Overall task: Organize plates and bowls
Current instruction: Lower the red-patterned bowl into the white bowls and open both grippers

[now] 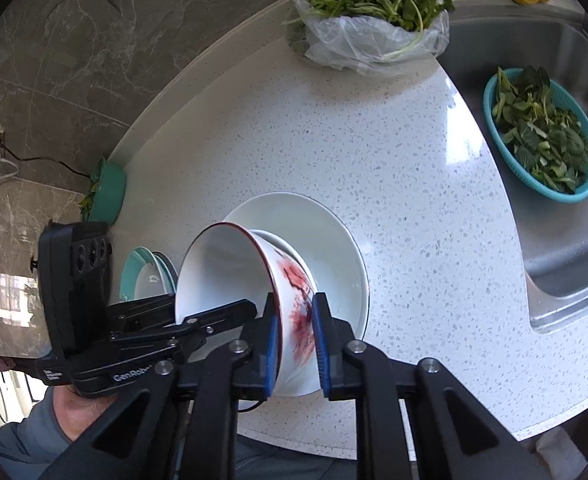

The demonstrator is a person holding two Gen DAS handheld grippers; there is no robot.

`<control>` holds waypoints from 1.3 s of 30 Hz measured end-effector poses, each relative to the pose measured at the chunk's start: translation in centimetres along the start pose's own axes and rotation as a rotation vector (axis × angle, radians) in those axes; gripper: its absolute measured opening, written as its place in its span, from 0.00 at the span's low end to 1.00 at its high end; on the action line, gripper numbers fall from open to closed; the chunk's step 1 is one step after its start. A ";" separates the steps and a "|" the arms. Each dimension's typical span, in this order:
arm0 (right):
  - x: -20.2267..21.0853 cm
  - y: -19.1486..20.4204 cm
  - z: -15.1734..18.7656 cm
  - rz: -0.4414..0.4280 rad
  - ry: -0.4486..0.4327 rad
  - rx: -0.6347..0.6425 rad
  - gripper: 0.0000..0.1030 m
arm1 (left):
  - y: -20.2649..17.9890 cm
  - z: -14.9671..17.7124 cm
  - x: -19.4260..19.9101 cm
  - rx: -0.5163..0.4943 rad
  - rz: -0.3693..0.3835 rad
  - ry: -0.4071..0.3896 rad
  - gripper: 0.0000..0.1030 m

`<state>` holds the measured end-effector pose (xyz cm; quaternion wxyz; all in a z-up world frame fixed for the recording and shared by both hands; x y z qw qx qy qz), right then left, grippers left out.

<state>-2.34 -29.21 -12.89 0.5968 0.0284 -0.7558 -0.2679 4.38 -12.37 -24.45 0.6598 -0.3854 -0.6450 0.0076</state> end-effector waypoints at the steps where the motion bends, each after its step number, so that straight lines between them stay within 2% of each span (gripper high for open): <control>1: 0.0 0.0 0.0 0.009 0.000 0.007 0.15 | 0.0 -0.1 0.1 0.002 -0.001 -0.006 0.24; 12: -0.9 0.4 -0.1 0.116 0.016 0.078 0.08 | 0.7 -0.3 2.6 0.057 0.026 -0.092 0.27; 14: -1.0 0.5 -0.1 0.148 0.017 0.092 0.08 | 1.0 -0.3 3.2 0.078 0.047 -0.114 0.37; 17: -1.0 0.5 -0.3 0.173 0.020 0.095 0.08 | 1.2 -0.1 3.6 0.086 0.054 -0.127 0.44; 21: -1.3 0.8 -0.8 0.200 0.028 0.113 0.08 | 1.6 0.2 4.3 0.116 0.071 -0.142 0.44; 23: -1.6 1.0 -0.8 0.211 0.038 0.119 0.08 | 1.4 0.2 4.6 0.107 0.072 -0.148 0.49; 32: -2.3 1.5 -0.6 0.225 0.075 0.150 0.08 | -0.2 0.7 4.8 0.009 -0.047 -0.108 0.52; 34: -2.4 1.5 -0.4 0.210 0.085 0.142 0.09 | -0.6 0.5 4.6 -0.031 -0.081 -0.095 0.54; 37: -2.5 1.2 -0.3 0.141 0.103 0.100 0.12 | -0.8 0.7 4.4 -0.066 -0.117 -0.088 0.56; 39: -2.6 0.8 -0.2 0.148 0.107 0.098 0.14 | -0.9 0.8 4.4 -0.076 -0.124 -0.081 0.56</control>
Point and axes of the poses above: each gripper's, at about its wrist camera, not at the fingertips, and x roughly against the way its jaws point, y to its left, z to its underside, the point moved 5 cm from there along -x, roughly the way its jaws point, and after that the axes turned 1 degree about -x, right-handed, at the moved point
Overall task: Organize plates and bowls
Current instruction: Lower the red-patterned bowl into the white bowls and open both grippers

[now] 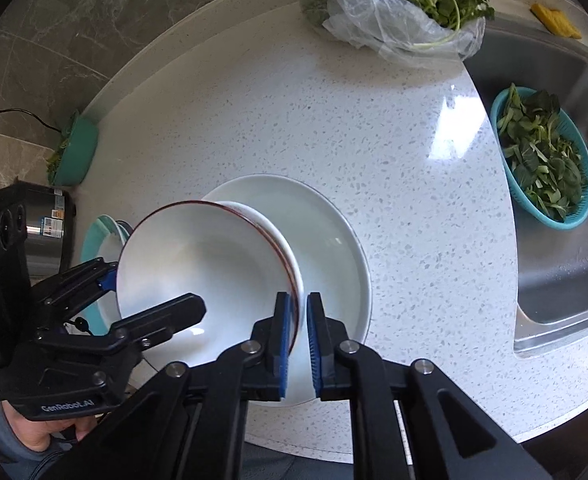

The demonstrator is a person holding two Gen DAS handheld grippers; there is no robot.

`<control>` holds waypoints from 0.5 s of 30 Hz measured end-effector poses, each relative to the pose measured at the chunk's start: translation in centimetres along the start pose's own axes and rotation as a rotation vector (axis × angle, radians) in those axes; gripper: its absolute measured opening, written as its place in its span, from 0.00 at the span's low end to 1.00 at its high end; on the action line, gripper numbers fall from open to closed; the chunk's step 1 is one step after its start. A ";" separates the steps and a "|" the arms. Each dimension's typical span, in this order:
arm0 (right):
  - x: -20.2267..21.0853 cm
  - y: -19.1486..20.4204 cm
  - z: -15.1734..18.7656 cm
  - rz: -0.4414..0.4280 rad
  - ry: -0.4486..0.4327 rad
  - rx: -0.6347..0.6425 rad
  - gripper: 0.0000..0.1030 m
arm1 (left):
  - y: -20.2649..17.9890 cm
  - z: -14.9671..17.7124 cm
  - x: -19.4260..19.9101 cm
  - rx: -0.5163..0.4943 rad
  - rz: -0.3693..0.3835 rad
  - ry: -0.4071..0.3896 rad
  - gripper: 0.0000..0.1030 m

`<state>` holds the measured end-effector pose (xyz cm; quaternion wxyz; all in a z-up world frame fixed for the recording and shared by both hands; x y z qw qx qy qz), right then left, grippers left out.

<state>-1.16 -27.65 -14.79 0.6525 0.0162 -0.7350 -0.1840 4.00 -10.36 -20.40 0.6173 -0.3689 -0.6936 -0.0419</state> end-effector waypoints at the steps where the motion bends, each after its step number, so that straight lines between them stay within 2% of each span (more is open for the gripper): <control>1: -0.1 0.0 0.1 0.010 0.004 0.009 0.16 | -0.1 -0.1 -0.1 -0.007 -0.006 0.003 0.56; 8: -0.1 0.3 0.4 0.016 0.015 0.043 0.13 | -1.6 -0.1 -0.7 -0.126 -0.112 0.023 0.60; 15: 0.0 0.4 0.4 -0.004 0.017 0.060 0.12 | -3.4 0.3 -1.7 -0.302 -0.279 0.042 0.62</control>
Point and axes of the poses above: each gripper's, at about its wrist camera, not at the fingertips, and x roughly against the way its jaws point, y to its left, z to its underside, the point moved 5 cm from there along -x, roughly the way its jaws point, and after that the axes turned 1 degree about -x, right-handed, at the moved point
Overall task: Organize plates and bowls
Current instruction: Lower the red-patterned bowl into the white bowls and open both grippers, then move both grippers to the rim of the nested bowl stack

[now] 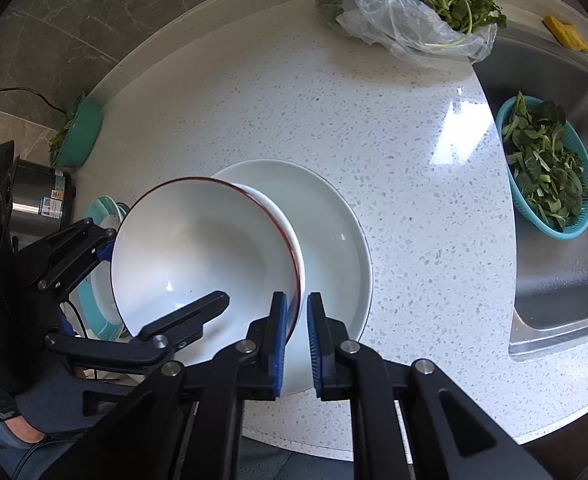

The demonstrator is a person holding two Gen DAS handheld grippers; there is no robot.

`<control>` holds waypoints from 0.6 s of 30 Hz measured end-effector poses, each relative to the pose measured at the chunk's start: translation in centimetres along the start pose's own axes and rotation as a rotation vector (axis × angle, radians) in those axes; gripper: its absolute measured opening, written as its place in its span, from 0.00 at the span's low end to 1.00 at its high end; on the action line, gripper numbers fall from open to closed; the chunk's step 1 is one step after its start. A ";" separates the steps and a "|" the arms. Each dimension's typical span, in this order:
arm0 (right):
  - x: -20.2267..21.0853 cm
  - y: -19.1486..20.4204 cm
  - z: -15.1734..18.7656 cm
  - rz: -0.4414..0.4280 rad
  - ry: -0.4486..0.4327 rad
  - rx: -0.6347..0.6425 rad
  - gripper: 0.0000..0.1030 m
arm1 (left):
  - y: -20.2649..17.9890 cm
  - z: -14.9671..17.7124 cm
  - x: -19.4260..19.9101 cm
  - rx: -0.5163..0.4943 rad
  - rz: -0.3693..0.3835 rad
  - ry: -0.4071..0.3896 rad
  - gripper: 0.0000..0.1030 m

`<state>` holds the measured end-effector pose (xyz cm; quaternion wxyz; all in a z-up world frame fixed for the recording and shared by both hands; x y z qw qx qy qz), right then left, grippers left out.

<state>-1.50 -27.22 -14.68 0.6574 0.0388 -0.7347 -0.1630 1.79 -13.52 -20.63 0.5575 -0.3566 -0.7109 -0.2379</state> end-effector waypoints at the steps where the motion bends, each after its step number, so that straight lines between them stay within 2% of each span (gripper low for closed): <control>1: 0.1 0.0 0.0 -0.010 -0.005 0.002 0.11 | -0.4 0.0 -0.1 -0.039 -0.035 0.004 0.64; 3: 0.1 -0.1 0.0 -0.036 -0.014 -0.003 0.11 | -1.0 0.2 -0.4 -0.089 -0.076 0.010 0.71; 6: 0.1 -0.5 0.2 -0.070 -0.025 -0.008 0.11 | -1.6 0.4 -0.5 -0.138 -0.134 0.013 0.72; 10: 0.1 0.0 0.3 -0.028 -0.047 0.048 0.12 | -1.6 0.3 -0.4 -0.152 -0.201 0.016 0.76; 13: 0.4 -0.5 0.1 -0.027 -0.058 0.039 0.10 | -1.1 -0.2 0.3 -0.131 -0.220 -0.014 0.76; 18: 0.6 -1.1 -0.1 -0.030 -0.054 0.035 0.09 | -0.5 -0.4 0.6 -0.081 -0.189 -0.014 0.78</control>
Point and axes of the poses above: each gripper's, at about its wrist camera, not at the fingertips, and x roughly against the way its jaws point, y to its left, z to its underside, the point moved 5 cm from there along -x, roughly the way its jaws point, and after that the axes turned 1 degree about -x, right-handed, at the moved point
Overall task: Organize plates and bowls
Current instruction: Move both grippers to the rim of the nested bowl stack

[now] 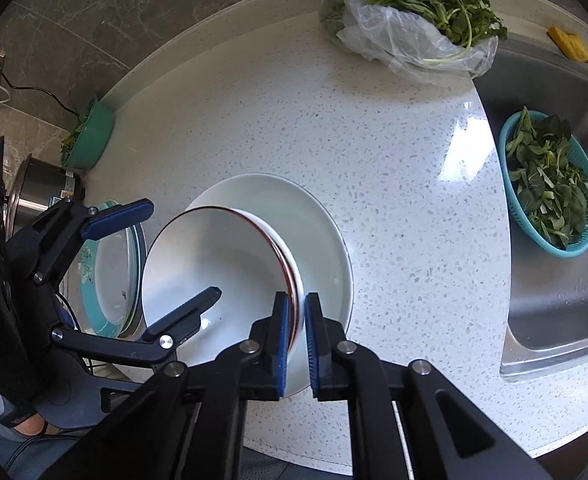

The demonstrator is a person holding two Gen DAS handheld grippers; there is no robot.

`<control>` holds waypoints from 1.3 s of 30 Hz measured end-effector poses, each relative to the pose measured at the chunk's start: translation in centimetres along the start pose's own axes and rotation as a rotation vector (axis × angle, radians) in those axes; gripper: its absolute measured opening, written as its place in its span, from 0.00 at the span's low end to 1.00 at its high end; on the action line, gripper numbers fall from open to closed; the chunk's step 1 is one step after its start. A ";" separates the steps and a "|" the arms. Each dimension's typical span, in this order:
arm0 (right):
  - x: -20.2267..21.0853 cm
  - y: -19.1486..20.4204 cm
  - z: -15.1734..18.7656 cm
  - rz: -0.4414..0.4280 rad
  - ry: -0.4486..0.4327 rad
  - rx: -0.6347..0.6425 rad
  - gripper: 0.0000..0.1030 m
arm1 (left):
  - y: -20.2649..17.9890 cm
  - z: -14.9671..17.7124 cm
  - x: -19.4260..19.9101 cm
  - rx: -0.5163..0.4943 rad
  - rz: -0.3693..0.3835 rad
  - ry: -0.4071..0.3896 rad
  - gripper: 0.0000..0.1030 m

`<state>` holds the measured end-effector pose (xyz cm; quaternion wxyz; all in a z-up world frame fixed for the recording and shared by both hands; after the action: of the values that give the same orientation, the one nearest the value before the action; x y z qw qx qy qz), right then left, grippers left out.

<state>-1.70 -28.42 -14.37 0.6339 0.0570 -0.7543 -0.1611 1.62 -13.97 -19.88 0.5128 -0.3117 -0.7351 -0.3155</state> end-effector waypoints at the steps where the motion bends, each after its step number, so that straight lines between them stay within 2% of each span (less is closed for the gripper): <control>1: 0.0 0.0 0.0 -0.002 0.001 0.000 0.09 | 0.0 0.0 0.1 0.012 0.008 0.000 0.78; 5: 0.0 -0.1 -0.1 -0.005 0.001 0.006 0.10 | 1.5 0.0 0.8 0.113 0.037 -0.024 0.78; 7: 0.0 -0.2 -0.4 -0.011 0.006 0.013 0.14 | 2.7 0.4 1.5 0.195 0.046 -0.047 0.78; 8: 0.0 -0.4 -0.5 -0.010 0.008 0.010 0.25 | 3.3 0.7 1.9 0.239 0.056 -0.061 0.78; 10: 0.7 -0.8 -0.6 -0.008 0.006 0.003 0.31 | 4.4 1.4 2.8 0.341 0.099 -0.088 0.78; 12: 2.0 -0.6 -0.8 -0.049 -0.018 0.008 0.38 | 5.3 2.5 4.0 0.415 0.132 -0.128 0.78; 14: 4.4 -0.7 -1.5 -0.079 -0.091 0.007 0.56 | 5.8 3.2 5.2 0.442 0.163 -0.166 0.78; 17: 8.0 -1.4 -2.4 -0.086 -0.232 0.011 0.67 | 6.1 4.1 6.4 0.458 0.208 -0.213 0.78; 19: 8.9 -1.8 -2.3 -0.043 -0.250 0.013 0.67 | 6.4 4.9 6.8 0.484 0.227 -0.239 0.78; 21: 8.9 -1.9 -2.3 -0.002 -0.228 0.029 0.67 | 6.5 6.2 6.8 0.522 0.244 -0.239 0.78; 23: 8.3 -1.6 -2.0 0.023 -0.194 0.088 0.66 | 6.4 7.1 6.6 0.555 0.234 -0.243 0.78; 25: 7.2 -1.5 -2.1 0.054 -0.168 0.144 0.66 | 6.4 8.3 6.0 0.596 0.218 -0.216 0.78; 31: 3.0 -2.6 -2.9 -0.021 -0.049 0.236 0.60 | 5.7 11.1 5.1 0.738 0.116 -0.173 0.78; 35: 1.2 -3.3 -3.8 -0.062 0.031 0.332 0.60 | 3.5 12.5 4.3 0.886 0.053 -0.137 0.78; 38: 0.3 -3.6 -4.4 -0.076 0.083 0.404 0.60 | 1.7 13.0 3.1 0.948 0.002 -0.089 0.78; 39: 0.0 -3.6 -4.6 -0.093 0.102 0.419 0.60 | 1.0 13.3 2.5 0.980 0.012 -0.069 0.78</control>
<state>2.32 -32.61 -14.85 0.6374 0.2304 -0.7348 -0.0268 -5.74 -2.59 -21.04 0.5764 -0.0481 -0.8117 0.0812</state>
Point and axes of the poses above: each gripper's, at about its wrist camera, not at the fingertips, and x roughly against the way its jaws point, y to its left, z to its underside, the point moved 5 cm from there along -x, roughly the way its jaws point, and after that the axes turned 1 degree about -x, right-handed, at the moved point
